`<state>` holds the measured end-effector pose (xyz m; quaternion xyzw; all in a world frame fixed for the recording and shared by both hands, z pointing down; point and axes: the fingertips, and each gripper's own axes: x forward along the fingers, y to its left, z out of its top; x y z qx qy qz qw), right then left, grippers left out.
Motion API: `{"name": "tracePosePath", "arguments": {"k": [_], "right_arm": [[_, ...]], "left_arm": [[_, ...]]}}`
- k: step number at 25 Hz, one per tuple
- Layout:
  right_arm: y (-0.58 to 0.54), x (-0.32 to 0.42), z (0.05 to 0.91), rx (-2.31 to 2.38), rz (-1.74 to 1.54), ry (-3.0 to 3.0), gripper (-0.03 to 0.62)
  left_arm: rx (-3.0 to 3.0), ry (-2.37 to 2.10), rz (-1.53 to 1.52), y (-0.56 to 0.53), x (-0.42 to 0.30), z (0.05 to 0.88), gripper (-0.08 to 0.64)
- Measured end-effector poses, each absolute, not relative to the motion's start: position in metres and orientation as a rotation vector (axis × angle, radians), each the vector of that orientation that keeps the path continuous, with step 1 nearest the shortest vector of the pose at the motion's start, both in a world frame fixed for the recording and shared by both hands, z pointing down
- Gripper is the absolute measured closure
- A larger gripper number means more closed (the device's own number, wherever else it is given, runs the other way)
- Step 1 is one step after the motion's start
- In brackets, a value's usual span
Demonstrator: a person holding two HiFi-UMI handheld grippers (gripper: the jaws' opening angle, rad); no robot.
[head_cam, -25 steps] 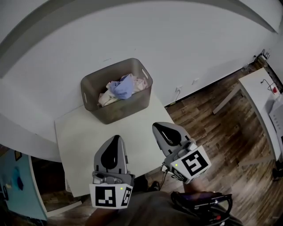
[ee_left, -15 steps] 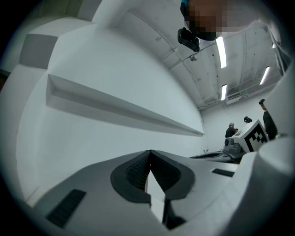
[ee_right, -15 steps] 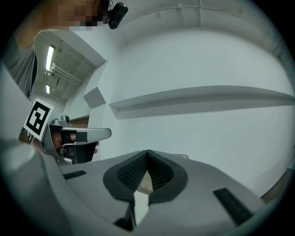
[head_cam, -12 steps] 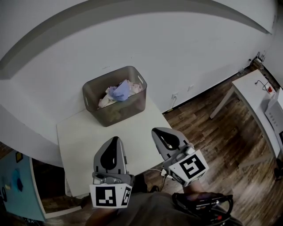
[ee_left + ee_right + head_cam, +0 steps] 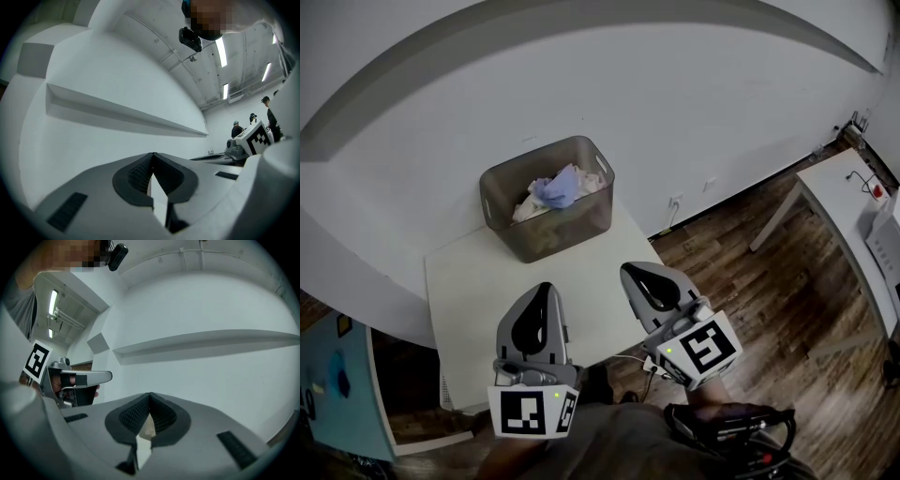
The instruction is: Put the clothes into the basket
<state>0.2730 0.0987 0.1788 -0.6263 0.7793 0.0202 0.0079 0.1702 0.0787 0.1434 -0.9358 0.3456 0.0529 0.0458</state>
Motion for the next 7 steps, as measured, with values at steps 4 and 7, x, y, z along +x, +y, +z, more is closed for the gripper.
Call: {"name": "tracePosePath", "arguments": {"k": [4, 7], "right_arm": [[0.0963, 0.2724, 0.1773, -1.945, 0.073, 2.434, 0.586], [0.0944, 0.2741, 0.1774, -1.944, 0.073, 2.429, 0.586]], "left_arm": [[-2.849, 1.061, 0.156, 0.0777, 0.1698, 0.1437, 0.551], [-2.85, 1.06, 0.155, 0.0764, 0.1707, 0.1446, 0.551]]}}
